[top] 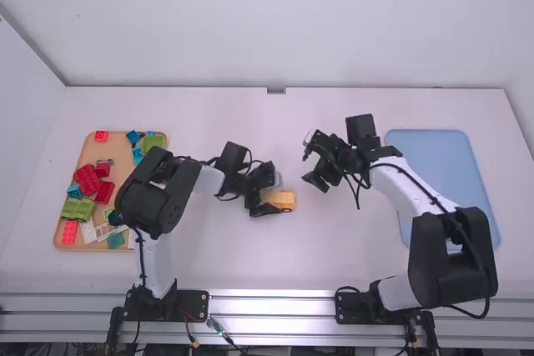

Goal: Assemble lego blocks to make yellow taxi

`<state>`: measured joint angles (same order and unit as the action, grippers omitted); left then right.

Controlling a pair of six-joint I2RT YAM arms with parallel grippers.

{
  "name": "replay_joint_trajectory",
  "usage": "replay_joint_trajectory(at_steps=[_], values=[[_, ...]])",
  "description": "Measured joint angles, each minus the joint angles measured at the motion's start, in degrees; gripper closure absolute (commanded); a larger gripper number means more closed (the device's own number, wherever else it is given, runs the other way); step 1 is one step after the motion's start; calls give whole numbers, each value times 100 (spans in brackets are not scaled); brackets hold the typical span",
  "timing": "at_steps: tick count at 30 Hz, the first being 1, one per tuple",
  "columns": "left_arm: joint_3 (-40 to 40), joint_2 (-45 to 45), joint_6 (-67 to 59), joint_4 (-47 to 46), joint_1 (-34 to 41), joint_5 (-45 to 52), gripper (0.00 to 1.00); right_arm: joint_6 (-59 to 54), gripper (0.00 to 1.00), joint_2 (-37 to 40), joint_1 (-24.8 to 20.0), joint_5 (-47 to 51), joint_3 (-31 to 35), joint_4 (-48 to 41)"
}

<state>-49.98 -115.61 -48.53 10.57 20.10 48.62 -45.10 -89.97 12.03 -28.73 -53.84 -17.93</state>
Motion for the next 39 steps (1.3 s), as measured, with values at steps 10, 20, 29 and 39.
replay_joint_trajectory(at_steps=[10, 20, 29, 39], values=[[-1840, 841, -293, -4531, -409, -649, 1, 15, 1, 0, 216, 48, 0, 282], [-3805, 1202, 1862, -6087, -1604, -2371, 1, 48, 1, 0, 240, 68, 0, 579], [-3272, 1202, 3757, -6402, -3095, -4568, 1, 645, 1, 0, 243, 81, 0, 1123], [-1978, 1202, 3324, -6314, -4037, -4680, 9, 750, 1, 0, 243, 81, 0, 1266]])
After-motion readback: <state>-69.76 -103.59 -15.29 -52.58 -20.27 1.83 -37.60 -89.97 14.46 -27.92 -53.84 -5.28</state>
